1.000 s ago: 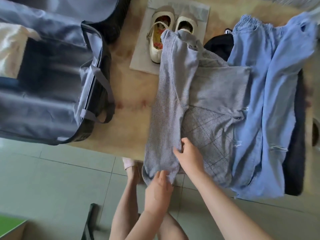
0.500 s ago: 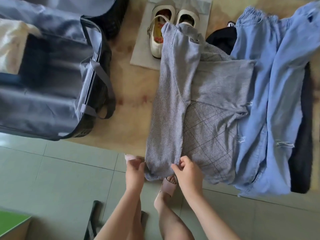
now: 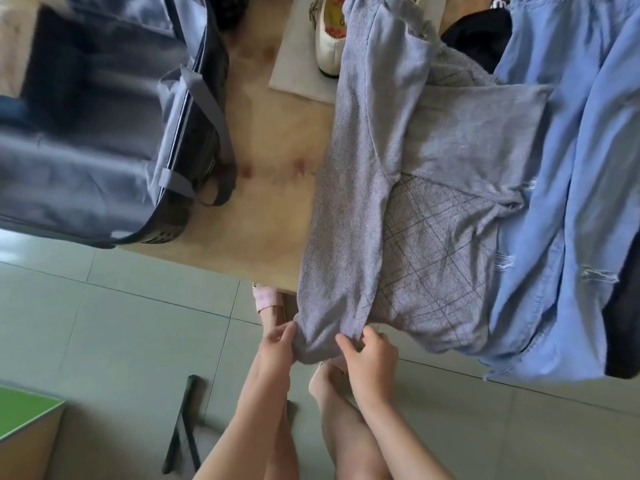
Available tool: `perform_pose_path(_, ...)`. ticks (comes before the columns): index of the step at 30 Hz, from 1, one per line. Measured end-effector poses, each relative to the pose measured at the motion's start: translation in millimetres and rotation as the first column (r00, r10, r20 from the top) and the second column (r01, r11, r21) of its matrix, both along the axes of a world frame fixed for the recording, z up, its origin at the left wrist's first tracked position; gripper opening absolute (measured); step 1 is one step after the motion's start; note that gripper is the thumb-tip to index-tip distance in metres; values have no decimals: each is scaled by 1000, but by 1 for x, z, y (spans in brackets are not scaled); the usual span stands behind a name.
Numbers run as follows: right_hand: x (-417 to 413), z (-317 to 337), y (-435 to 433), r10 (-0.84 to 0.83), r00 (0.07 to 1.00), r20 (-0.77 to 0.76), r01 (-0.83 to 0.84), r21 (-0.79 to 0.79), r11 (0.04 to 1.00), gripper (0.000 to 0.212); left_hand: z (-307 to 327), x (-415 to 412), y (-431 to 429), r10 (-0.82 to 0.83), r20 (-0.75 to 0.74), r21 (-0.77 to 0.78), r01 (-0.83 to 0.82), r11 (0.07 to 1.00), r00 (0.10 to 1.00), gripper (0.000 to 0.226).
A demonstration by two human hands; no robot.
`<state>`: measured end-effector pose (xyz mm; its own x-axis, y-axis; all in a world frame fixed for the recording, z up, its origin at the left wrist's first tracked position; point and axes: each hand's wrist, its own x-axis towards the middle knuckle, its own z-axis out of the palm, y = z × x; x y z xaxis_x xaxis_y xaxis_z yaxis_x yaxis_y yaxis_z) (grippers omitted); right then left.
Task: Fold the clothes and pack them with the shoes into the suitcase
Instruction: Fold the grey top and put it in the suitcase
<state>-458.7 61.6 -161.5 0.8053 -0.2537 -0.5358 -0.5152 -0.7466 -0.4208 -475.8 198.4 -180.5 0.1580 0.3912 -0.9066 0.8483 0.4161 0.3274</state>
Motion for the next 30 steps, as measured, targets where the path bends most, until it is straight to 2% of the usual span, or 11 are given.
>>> perform_pose_path(2,-5,-1,-1,-32,999,-41,35,72,997,25,4,-10,-5,123,12,-55,-123,991,992,18)
perform_pose_path(4,-9,-2,-4,-70,997,-45,74,97,992,29,3,-22,-8,140,31,-59,-138,989,990,28)
perform_pose_path(6,-11,-2,-9,-81,996,-28,83,75,994,32,2,-29,-9,40,46,-25,-39,999,998,36)
perform_pose_path(8,-13,-5,-13,-85,996,-20,86,64,994,30,2,-29,-10,37,50,-76,-33,997,998,35)
perform_pose_path(12,-12,-12,-17,-67,995,-71,68,13,998,22,3,-20,-9,-14,-30,-33,13,999,999,45)
perform_pose_path(14,-10,-9,-16,-50,996,-68,48,-29,998,19,2,-15,-5,-124,-36,17,125,992,992,40)
perform_pose_path(17,-7,1,-15,35,998,45,-30,-117,993,17,-4,-9,4,-369,-137,193,390,900,919,29)
perform_pose_path(20,2,12,-15,133,960,246,-103,-130,986,28,12,15,6,-451,33,422,397,815,892,22)
perform_pose_path(22,17,18,-14,137,920,368,-103,-109,989,29,31,35,4,-455,110,497,347,795,884,23)
perform_pose_path(26,65,27,-5,98,851,516,-59,-90,994,25,52,45,1,-426,-29,509,380,772,904,7)
perform_pose_path(30,105,20,4,57,885,463,-30,-64,997,39,50,47,1,-378,74,371,326,869,923,24)
